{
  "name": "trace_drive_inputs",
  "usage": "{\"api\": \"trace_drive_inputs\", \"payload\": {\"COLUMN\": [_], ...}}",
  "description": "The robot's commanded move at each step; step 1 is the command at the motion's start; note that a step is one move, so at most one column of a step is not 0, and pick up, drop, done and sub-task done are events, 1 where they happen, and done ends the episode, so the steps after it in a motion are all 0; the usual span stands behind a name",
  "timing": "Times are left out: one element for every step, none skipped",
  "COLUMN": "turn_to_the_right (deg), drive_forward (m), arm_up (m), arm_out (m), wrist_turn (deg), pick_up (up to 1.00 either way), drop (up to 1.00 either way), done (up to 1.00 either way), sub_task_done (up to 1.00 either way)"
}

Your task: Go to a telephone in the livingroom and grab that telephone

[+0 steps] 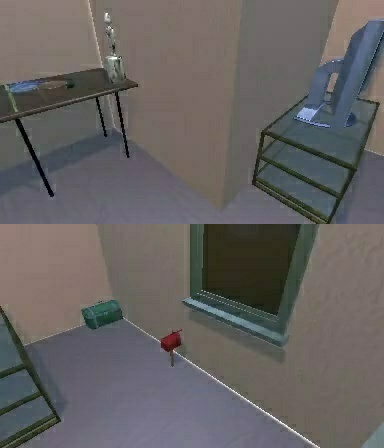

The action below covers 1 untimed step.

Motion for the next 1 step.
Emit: {"api": "trace_drive_inputs", "payload": {"turn_to_the_right": [-45.0], "drive_forward": [0.00], "arm_up": [0.00], "arm_out": [0.00], "wrist_turn": [0.0], "pick_up": [0.00], "drop": [0.00], "done": [0.00], "sub_task_done": [0.00]}}
